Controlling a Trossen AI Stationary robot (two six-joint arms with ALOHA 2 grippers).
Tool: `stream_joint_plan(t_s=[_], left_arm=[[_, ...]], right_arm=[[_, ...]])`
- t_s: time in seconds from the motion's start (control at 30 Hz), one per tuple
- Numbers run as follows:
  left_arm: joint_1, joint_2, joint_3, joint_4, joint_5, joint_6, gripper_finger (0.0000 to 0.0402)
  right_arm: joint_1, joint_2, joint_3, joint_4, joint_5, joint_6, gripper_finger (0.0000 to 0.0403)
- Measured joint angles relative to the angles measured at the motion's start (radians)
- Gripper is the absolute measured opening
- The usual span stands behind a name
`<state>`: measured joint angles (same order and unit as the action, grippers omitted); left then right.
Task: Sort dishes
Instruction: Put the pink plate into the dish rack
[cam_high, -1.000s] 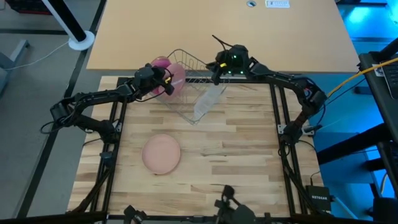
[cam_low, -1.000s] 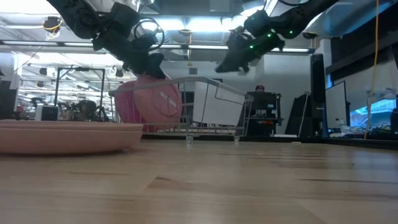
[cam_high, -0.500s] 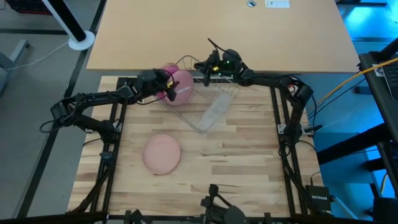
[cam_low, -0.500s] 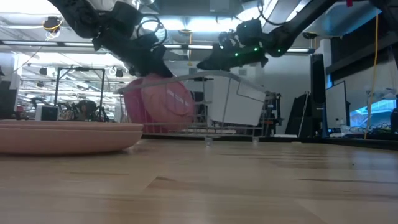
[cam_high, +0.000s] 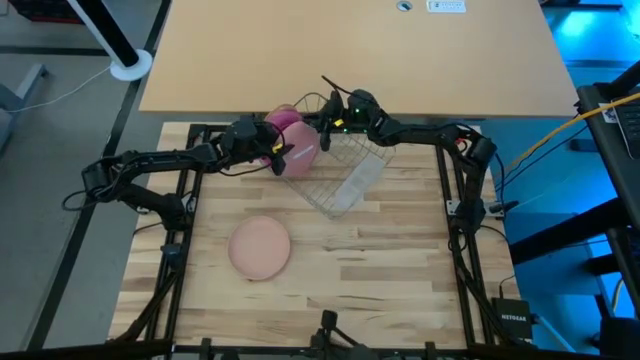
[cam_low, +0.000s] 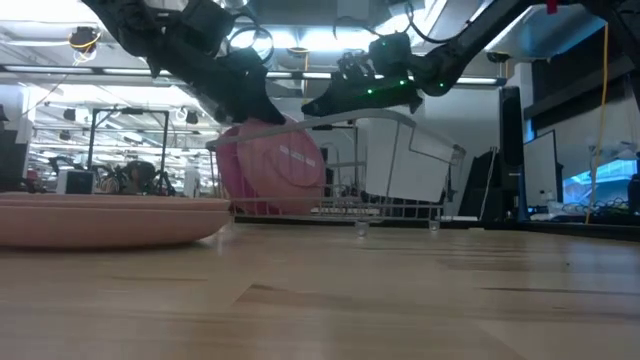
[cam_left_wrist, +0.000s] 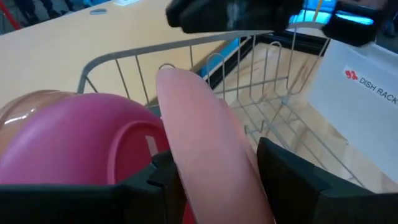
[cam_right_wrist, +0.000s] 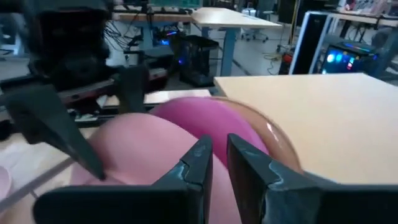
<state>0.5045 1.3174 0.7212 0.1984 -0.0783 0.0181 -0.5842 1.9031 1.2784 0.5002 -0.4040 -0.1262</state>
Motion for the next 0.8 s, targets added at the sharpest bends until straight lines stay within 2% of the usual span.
stream_joint_plan(t_s=[0.4,0.57,0.7,0.8], left_arm=[[0.001,0.003,-0.003,0.054,-0.029,0.055,0.0171],[0.008,0.003,-0.003,0.115,-0.193,0.092,0.0207],[0.030,0.002,-0.002,0.147,-0.208,0.130,0.0235],[0.049,0.002,-0.002,0.163,-0.200,0.095,0.0249]], right_arm=[[0.063,0.001,0.000,0.001,0.027,-0.014,0.0053],[0.061,0.001,0.000,-0.012,0.029,-0.012,0.0053],[0.061,-0.001,0.000,-0.016,0.032,-0.011,0.0053],[0.061,-0.002,0.000,0.004,0.058,-0.011,0.0053]])
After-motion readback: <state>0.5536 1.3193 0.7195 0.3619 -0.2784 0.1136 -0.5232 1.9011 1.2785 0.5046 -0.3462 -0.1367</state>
